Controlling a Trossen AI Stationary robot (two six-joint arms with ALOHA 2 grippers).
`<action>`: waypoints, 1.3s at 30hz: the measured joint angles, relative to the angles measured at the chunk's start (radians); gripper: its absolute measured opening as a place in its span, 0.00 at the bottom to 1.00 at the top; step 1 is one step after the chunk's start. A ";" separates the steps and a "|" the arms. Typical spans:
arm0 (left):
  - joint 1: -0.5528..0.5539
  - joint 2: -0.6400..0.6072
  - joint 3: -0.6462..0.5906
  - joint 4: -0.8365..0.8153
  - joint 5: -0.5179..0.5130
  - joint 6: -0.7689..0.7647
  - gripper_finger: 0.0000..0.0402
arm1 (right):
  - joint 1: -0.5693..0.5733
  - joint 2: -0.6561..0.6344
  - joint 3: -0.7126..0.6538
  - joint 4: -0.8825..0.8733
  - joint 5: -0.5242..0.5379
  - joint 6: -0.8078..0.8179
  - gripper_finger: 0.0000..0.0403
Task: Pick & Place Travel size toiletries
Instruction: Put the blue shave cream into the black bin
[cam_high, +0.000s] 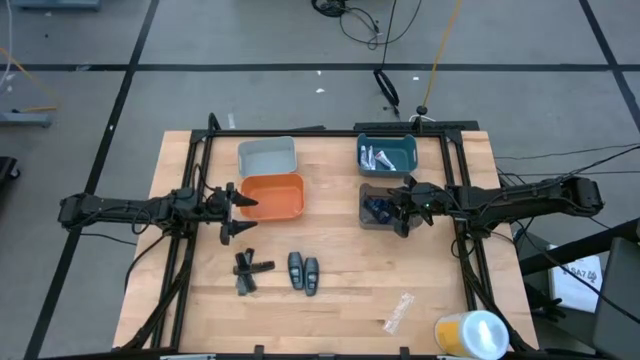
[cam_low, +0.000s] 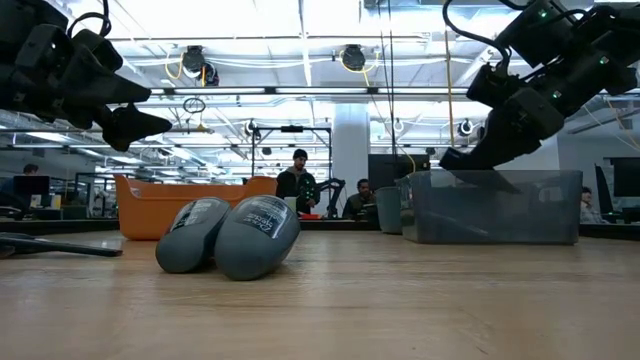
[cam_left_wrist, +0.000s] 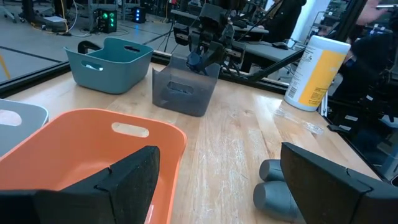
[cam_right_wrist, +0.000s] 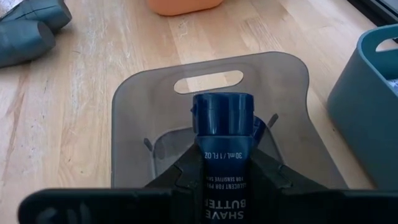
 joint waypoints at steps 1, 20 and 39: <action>0.000 0.000 0.000 0.000 0.000 0.000 0.82 | 0.000 0.000 0.000 -0.002 0.000 0.000 0.17; 0.000 0.000 0.000 0.000 0.000 0.000 0.82 | 0.000 0.000 0.000 -0.014 0.000 0.012 0.17; 0.000 0.000 0.000 0.000 0.000 0.000 0.82 | 0.000 0.000 0.000 -0.106 0.103 0.059 0.25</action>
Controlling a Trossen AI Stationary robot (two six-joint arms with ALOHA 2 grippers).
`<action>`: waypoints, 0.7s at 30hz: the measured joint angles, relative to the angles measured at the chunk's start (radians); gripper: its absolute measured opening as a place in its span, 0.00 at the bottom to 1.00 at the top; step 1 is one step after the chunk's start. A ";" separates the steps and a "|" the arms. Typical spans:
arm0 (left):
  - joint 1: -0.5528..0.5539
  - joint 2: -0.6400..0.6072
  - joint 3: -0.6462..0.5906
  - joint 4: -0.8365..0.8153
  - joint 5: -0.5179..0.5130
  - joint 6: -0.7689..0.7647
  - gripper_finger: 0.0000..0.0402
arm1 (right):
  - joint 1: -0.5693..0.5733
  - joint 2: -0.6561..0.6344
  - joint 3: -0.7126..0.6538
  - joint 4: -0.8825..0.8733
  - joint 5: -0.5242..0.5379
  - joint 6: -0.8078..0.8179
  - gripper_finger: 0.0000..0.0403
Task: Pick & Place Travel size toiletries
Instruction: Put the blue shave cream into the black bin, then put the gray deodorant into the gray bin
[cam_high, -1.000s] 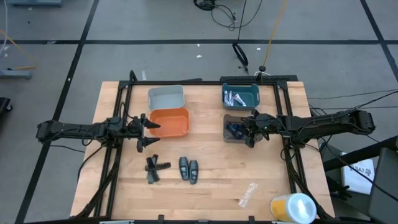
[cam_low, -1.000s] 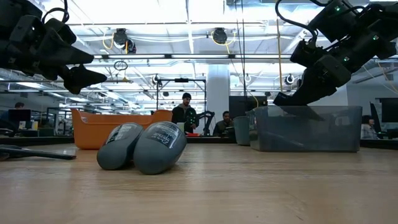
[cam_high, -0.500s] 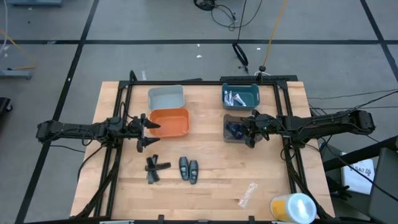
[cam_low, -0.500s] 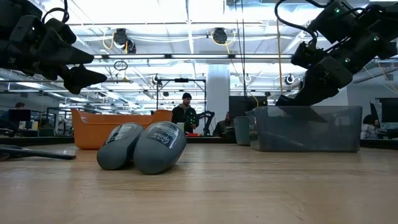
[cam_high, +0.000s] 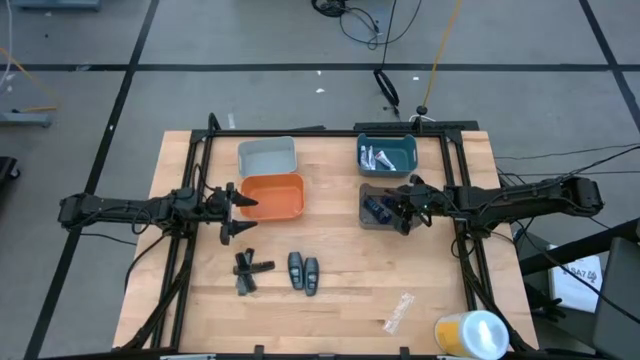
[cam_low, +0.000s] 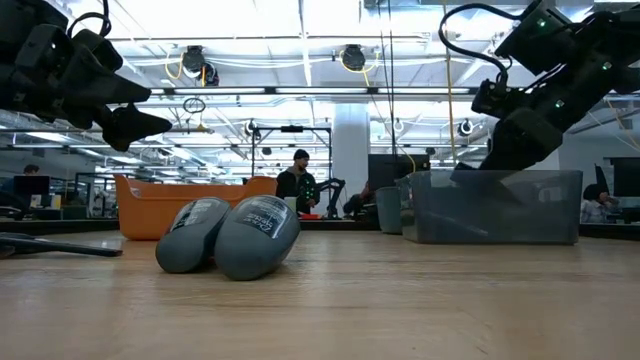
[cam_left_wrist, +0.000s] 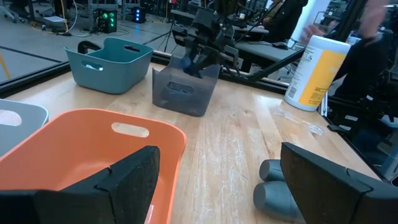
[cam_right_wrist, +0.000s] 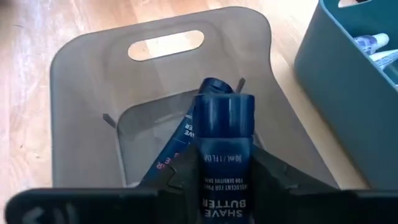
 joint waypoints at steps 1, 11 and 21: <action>0.000 0.000 0.000 0.000 0.000 0.000 0.82 | 0.000 0.000 0.000 0.002 0.000 0.000 0.27; 0.000 0.000 0.000 0.000 0.000 0.000 0.82 | 0.000 0.000 0.000 0.074 -0.004 -0.025 0.41; 0.000 0.000 0.000 0.004 0.000 -0.002 0.82 | 0.053 0.007 0.000 0.408 -0.114 -0.087 0.42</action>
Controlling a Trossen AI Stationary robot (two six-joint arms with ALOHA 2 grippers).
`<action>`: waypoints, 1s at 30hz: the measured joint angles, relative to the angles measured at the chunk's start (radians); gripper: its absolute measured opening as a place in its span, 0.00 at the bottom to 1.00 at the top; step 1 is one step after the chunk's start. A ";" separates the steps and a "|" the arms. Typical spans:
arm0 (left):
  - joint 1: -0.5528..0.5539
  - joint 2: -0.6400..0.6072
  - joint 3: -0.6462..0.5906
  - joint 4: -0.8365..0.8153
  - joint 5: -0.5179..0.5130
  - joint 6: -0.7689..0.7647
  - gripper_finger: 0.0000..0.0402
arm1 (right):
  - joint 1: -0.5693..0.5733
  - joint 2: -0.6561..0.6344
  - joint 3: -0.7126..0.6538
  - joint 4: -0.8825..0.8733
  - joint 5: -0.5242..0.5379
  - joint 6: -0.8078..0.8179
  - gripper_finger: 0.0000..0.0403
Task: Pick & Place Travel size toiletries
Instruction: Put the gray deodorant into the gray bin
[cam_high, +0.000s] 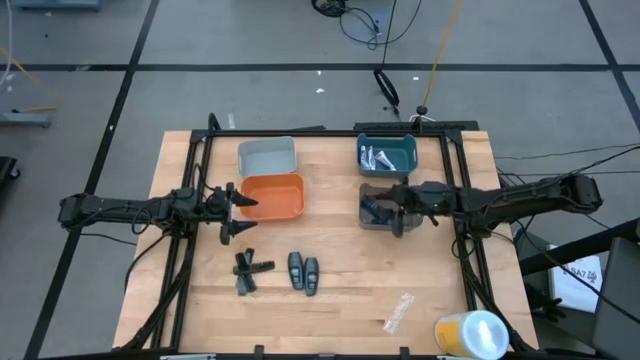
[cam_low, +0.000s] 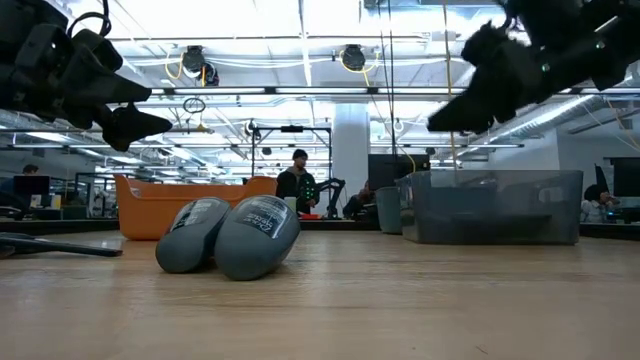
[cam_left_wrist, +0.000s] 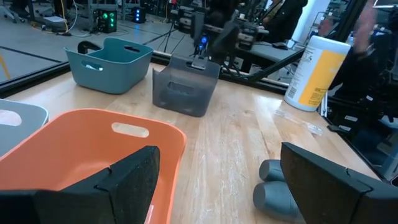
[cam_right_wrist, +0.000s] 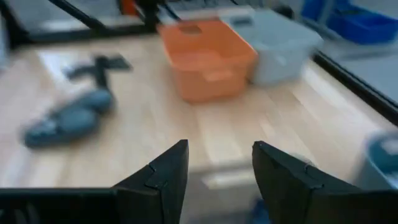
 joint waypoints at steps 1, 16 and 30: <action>0.000 0.000 0.000 0.005 0.000 -0.002 0.82 | 0.016 0.006 0.000 0.030 -0.002 -0.001 0.42; 0.000 0.000 0.000 0.040 -0.001 -0.102 0.82 | 0.155 0.223 0.000 0.394 -0.104 -0.076 0.41; 0.000 0.000 0.000 0.084 -0.027 -0.194 0.82 | 0.153 0.353 0.000 0.562 -0.101 -0.097 0.40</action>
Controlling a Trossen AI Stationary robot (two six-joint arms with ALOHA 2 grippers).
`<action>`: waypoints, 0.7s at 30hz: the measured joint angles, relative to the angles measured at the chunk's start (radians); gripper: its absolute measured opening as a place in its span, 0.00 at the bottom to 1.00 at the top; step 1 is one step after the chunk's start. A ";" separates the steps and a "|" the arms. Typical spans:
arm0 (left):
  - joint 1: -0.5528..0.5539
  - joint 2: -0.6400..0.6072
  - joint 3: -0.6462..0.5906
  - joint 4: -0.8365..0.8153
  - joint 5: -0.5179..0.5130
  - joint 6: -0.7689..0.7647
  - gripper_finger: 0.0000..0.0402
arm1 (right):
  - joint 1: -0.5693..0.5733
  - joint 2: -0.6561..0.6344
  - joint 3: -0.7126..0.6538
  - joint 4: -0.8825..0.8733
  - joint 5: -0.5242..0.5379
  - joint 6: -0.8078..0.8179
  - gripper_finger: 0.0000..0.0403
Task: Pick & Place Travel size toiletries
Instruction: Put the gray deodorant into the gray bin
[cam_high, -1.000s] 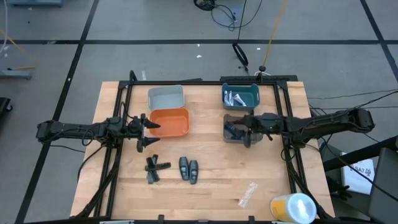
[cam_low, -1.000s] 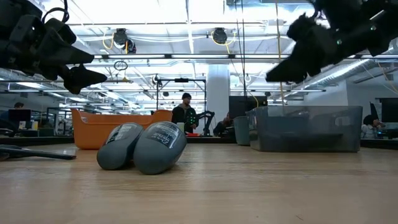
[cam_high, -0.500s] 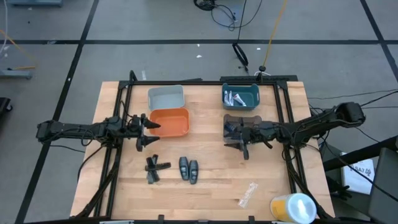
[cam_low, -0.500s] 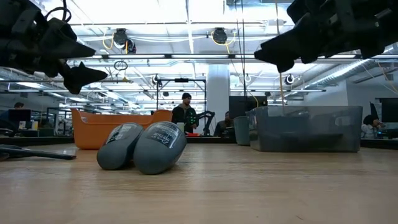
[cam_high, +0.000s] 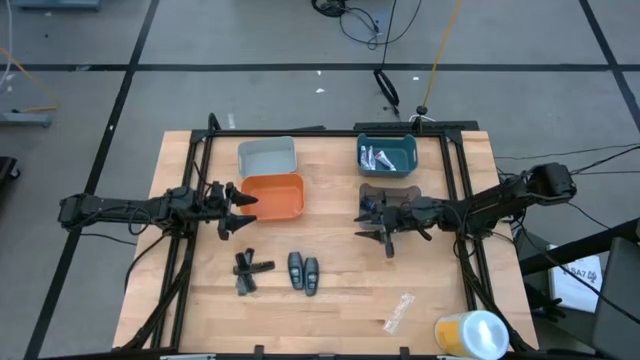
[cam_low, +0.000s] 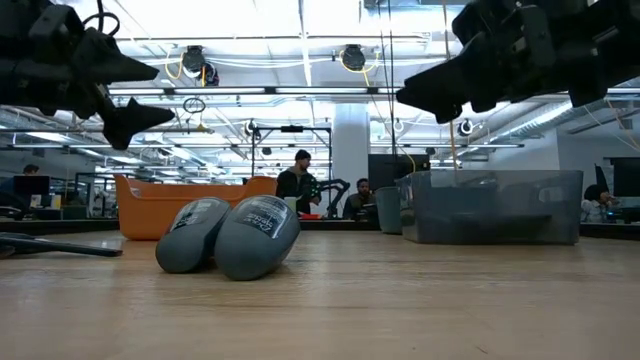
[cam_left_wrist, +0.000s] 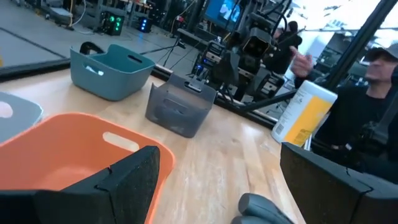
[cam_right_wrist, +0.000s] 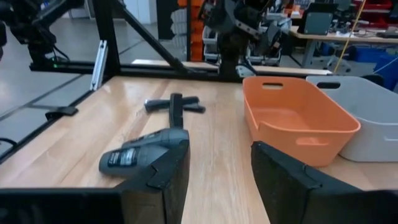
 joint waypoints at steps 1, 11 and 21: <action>0.000 0.000 0.000 0.000 0.000 -0.011 0.82 | 0.000 0.000 0.000 -0.006 0.000 0.000 0.40; 0.000 0.000 0.000 -0.012 -0.001 0.019 0.82 | -0.002 -0.007 0.000 -0.060 -0.002 0.060 0.39; 0.000 0.000 0.000 -0.012 -0.001 0.037 0.82 | -0.041 -0.088 0.000 -0.184 -0.107 0.113 0.38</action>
